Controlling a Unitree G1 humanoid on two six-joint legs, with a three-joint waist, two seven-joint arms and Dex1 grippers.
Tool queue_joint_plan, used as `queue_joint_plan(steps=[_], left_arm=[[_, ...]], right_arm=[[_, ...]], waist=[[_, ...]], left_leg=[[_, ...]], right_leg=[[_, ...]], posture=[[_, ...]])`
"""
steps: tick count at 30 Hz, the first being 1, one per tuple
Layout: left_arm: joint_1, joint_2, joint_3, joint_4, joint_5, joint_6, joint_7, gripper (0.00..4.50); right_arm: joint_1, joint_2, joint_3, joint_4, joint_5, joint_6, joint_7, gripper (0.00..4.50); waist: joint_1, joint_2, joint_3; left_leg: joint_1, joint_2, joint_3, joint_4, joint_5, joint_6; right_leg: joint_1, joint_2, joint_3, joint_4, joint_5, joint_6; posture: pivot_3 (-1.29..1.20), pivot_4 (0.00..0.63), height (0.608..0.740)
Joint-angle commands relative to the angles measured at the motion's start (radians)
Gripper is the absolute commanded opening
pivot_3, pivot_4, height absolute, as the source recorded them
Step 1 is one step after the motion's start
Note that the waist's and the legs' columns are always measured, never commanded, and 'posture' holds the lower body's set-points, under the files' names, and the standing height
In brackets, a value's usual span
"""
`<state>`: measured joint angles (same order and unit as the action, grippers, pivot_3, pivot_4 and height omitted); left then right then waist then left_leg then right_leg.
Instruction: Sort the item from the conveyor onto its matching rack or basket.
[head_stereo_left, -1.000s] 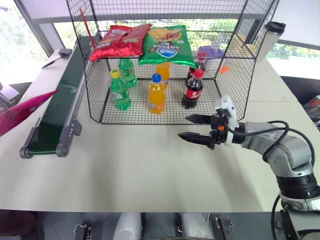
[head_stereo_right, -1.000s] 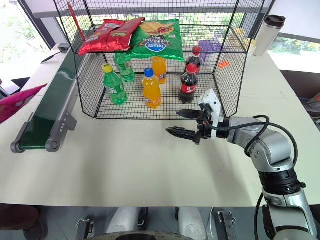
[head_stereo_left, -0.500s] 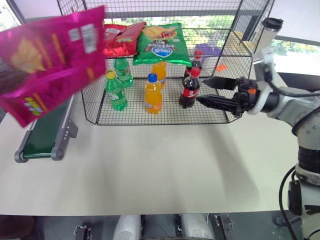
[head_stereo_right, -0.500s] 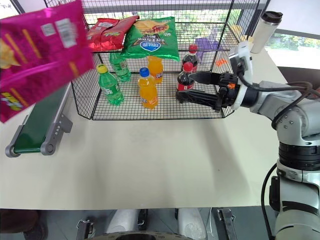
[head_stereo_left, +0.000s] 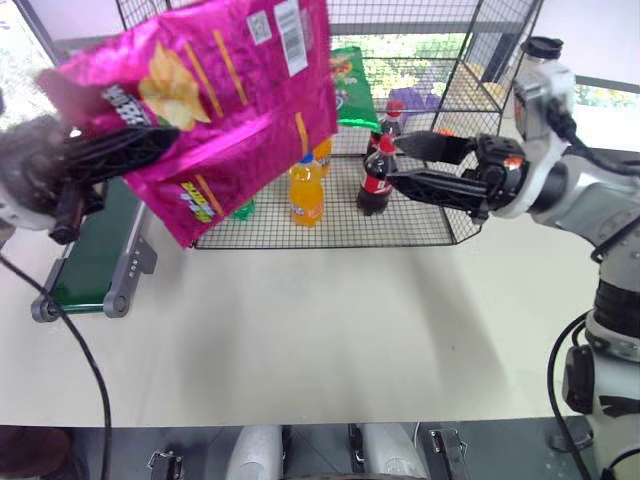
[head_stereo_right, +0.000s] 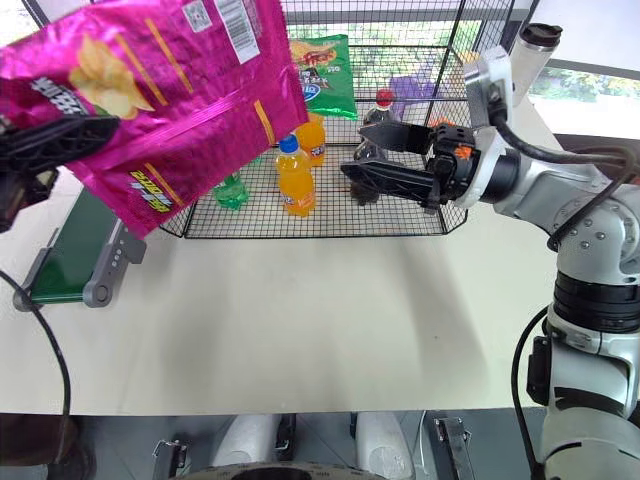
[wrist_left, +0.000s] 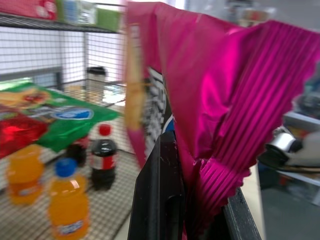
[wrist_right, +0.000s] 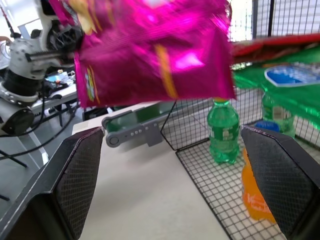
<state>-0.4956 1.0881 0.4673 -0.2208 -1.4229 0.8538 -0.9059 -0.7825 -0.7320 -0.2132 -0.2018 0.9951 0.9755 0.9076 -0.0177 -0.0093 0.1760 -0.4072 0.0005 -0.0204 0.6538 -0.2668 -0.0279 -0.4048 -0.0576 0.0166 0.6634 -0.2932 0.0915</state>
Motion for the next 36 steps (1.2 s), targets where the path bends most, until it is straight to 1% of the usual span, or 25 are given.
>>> queue_joint_plan(steps=[1,5,8,15,21,24,27,29,31,36], left_arm=[[-0.065,-0.002,-0.046,0.011,0.019,0.023,-0.068,0.03],[-0.085,-0.001,-0.071,0.003,0.038,0.052,-0.108,0.03],[-0.092,0.012,-0.053,-0.005,0.037,0.069,-0.121,0.03],[-0.094,0.11,0.013,-0.031,0.045,0.101,-0.195,0.03],[-0.171,0.145,-0.039,-0.028,0.061,0.104,-0.263,0.03],[-0.207,0.147,-0.067,-0.016,0.081,0.104,-0.288,0.03],[-0.234,0.144,-0.089,-0.005,0.097,0.106,-0.296,0.03],[-0.242,0.143,-0.1,-0.002,0.111,0.108,-0.306,0.03],[-0.249,0.138,-0.11,0.001,0.126,0.107,-0.307,0.03],[-0.256,0.129,-0.12,0.006,0.145,0.107,-0.319,0.03]], right_arm=[[-0.036,-0.035,0.028,0.029,-0.08,-0.091,0.065,4.5],[-0.071,-0.047,0.067,0.095,-0.147,-0.158,0.122,4.5],[-0.101,-0.05,0.071,0.132,-0.162,-0.173,0.149,4.5],[-0.133,-0.04,0.087,0.18,-0.189,-0.196,0.211,4.5],[-0.185,0.027,0.12,0.209,-0.169,-0.2,0.286,4.5],[-0.218,0.064,0.171,0.273,-0.239,-0.271,0.337,4.5],[-0.253,0.083,0.178,0.352,-0.262,-0.303,0.377,4.5],[-0.273,0.089,0.16,0.359,-0.227,-0.272,0.398,4.5],[-0.272,0.083,0.136,0.308,-0.157,-0.202,0.412,4.5],[-0.249,0.094,0.096,0.184,-0.031,-0.084,0.378,4.5]], waist=[[0.0,0.0,0.0],[-0.002,0.0,0.0],[-0.002,0.0,0.0],[-0.001,0.0,0.0],[0.0,0.0,0.0],[-0.001,0.0,0.0],[-0.001,0.0,0.0],[0.0,0.0,0.001],[0.001,0.0,0.001],[0.001,0.0,0.001]], left_leg=[[0.0,0.0,0.0,0.0,0.0,0.0],[0.0,0.0,0.0,0.0,0.0,0.0],[0.0,0.0,0.0,0.0,0.0,0.0],[0.0,0.001,0.0,0.0,0.0,0.0],[0.0,0.001,0.0,0.001,0.0,0.0],[0.0,0.001,0.0,0.001,0.0,0.0],[0.0,0.001,0.0,0.001,0.0,0.0],[0.0,0.001,0.001,0.001,0.0,0.0],[-0.001,0.001,0.0,0.001,0.0,0.0],[-0.001,0.001,0.0,0.001,0.0,0.0]], right_leg=[[0.0,0.0,0.0,0.0,0.0,0.0],[0.0,0.001,0.0,0.0,0.0,0.0],[-0.001,0.001,0.001,0.001,0.0,0.0],[-0.001,0.001,0.001,0.0,0.0,0.0],[-0.001,0.001,0.001,0.001,0.0,0.0],[-0.001,0.002,0.001,0.002,0.0,0.0],[-0.001,0.002,0.001,0.001,0.0,0.0],[-0.001,0.002,0.001,0.001,0.0,0.0],[-0.001,0.002,0.001,0.001,0.0,0.0],[-0.002,0.002,0.001,0.001,0.0,0.0]], posture=[[0.0,0.15,0.74],[0.0,0.15,0.74],[0.0,0.15,0.74],[0.0,0.15,0.74],[0.0,0.15,0.74],[0.0,0.15,0.74],[0.0,0.15,0.74],[0.0,0.15,0.74],[0.0,0.15,0.74],[0.0,0.15,0.74]])
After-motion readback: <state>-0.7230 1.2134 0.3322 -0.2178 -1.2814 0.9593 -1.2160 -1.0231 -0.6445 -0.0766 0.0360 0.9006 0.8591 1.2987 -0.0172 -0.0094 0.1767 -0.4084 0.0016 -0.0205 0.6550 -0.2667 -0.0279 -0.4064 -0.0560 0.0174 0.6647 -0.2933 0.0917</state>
